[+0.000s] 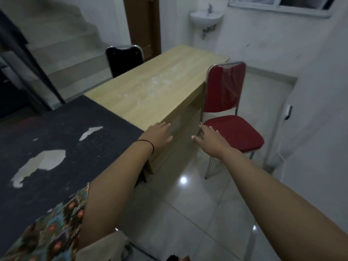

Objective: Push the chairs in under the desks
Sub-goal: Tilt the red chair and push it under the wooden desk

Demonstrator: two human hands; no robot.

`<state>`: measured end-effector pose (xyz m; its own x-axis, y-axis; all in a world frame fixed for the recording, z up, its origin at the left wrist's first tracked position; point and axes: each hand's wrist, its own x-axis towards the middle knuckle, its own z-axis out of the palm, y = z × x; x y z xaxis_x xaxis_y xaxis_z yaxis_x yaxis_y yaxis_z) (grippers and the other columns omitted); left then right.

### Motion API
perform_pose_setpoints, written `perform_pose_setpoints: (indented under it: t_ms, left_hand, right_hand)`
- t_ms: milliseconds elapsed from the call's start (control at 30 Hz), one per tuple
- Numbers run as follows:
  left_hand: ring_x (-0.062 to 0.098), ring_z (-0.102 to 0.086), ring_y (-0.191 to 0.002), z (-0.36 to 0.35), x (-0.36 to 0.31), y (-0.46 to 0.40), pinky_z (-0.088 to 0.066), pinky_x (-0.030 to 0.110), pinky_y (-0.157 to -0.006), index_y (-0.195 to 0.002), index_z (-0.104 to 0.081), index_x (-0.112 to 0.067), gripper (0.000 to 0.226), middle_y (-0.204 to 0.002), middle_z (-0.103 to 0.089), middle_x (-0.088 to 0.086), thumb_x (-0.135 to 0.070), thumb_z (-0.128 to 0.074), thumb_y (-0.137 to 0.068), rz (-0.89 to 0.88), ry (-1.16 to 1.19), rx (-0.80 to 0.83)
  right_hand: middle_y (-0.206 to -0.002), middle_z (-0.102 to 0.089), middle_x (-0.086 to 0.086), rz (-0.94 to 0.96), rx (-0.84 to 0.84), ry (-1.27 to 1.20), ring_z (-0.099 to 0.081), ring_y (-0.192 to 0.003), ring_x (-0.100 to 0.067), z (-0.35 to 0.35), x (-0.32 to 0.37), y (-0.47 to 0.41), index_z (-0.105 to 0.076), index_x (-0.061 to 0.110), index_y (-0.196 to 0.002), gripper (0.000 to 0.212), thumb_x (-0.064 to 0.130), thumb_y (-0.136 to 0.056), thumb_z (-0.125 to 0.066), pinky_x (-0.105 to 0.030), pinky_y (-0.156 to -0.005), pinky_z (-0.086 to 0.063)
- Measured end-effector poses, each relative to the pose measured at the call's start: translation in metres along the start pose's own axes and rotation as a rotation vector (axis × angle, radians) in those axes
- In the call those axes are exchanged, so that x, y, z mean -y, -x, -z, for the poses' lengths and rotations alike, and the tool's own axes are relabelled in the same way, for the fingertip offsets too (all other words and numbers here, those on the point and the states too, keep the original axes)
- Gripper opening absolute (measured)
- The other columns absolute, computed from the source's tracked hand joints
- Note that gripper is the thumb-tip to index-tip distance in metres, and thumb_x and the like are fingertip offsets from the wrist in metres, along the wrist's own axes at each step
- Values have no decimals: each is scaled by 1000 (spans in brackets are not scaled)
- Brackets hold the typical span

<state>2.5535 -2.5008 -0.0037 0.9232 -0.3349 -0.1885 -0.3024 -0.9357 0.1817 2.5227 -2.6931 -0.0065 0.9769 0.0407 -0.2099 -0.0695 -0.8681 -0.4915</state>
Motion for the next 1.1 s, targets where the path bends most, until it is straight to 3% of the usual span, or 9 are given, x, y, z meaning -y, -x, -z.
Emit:
perform_pose_setpoints:
  t_ms: [333,500,767,1100]
  left_hand:
    - [23,-18,-142,46,-59,-73,-19,37,-114,-148,-17,-11,59,-155,-19,9,-33,-39,-98,-183,-60,-49]
    - [24,-20,-141,56,-89,-102,-20,41,-115,-147,-19,-11,59,-153,-22,10,-33,-40,-97,-229,-63,-47]
    - [25,-23,-140,61,-146,-165,-23,43,-113,-147,-20,-10,60,-152,-26,10,-35,-41,-96,-243,-58,-85]
    - [24,-15,-143,41,-207,-241,-12,41,-115,-149,-17,-14,63,-155,-19,7,-38,-41,-96,-194,43,-72]
  right_hand:
    - [-152,-30,-14,-135,-174,-18,-21,-143,-30,58,-36,-15,-27,12,-147,66,48,-94,-46,-42,-118,-11]
    - [-151,-31,-15,-170,-206,-24,-25,-141,-33,83,-59,-20,-25,14,-148,70,50,-93,-48,-44,-117,-19]
    - [-153,-29,-13,-131,-210,11,-26,-141,-31,138,-113,-43,-22,13,-150,68,46,-95,-46,-42,-114,-24]
    - [-152,-30,-14,-156,-158,33,-31,-137,-31,182,-199,-99,-21,15,-149,69,45,-95,-49,-41,-113,-25]
